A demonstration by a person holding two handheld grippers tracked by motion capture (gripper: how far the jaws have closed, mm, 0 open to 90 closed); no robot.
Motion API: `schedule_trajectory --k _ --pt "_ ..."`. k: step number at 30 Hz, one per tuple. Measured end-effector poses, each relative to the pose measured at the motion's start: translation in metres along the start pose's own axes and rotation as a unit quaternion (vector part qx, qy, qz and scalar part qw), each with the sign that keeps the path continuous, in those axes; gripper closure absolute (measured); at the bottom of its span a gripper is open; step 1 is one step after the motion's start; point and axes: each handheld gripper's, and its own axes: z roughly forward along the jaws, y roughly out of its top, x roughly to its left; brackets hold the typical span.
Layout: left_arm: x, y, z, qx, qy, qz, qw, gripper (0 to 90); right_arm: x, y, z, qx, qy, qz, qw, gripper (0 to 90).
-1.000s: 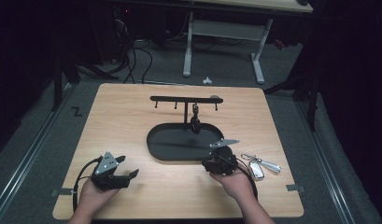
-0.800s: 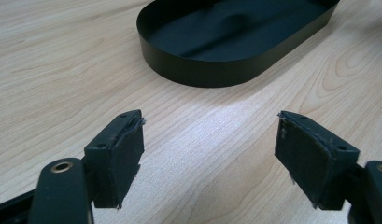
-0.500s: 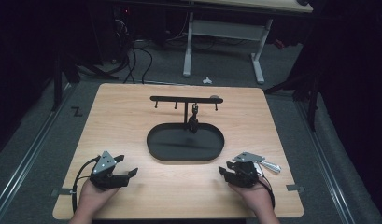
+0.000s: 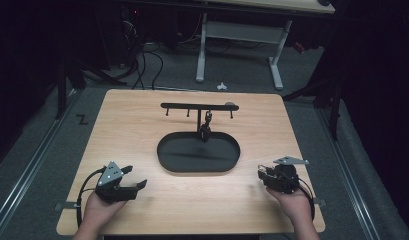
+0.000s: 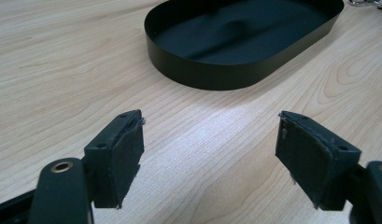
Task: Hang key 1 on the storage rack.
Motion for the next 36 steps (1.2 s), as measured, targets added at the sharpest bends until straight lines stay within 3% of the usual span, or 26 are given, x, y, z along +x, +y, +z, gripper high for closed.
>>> schedule_trajectory --k 7,11,19,24,28,31,36 --pt "0.002 0.001 0.000 -0.005 0.005 -0.003 1.0000 24.0 -0.034 0.012 0.004 0.025 -0.024 0.026 0.9991 64.7" --pt "0.001 0.000 0.002 0.000 0.003 0.000 1.0000 24.1 -0.043 0.018 0.010 0.037 -0.030 0.028 0.9985 64.6" --pt "0.001 0.000 0.003 0.005 0.006 0.004 1.0000 24.0 -0.049 0.020 0.022 0.062 -0.027 0.022 0.9975 63.7" --pt "0.002 0.000 0.002 0.005 0.002 0.000 1.0000 24.1 -0.045 0.017 0.024 0.068 -0.026 -0.001 0.9974 56.7" --pt "0.002 0.001 0.009 0.010 -0.004 0.001 0.9999 24.2 -0.045 0.019 0.026 0.060 -0.032 -0.001 0.9977 55.6" --pt "0.000 0.002 0.012 0.015 -0.006 0.009 0.9998 24.2 -0.047 0.019 0.030 0.070 -0.021 -0.005 0.9973 55.0" --pt "0.002 0.001 0.011 0.019 -0.006 0.009 0.9998 24.2 -0.046 0.018 0.035 0.087 -0.022 -0.023 0.9957 56.9"
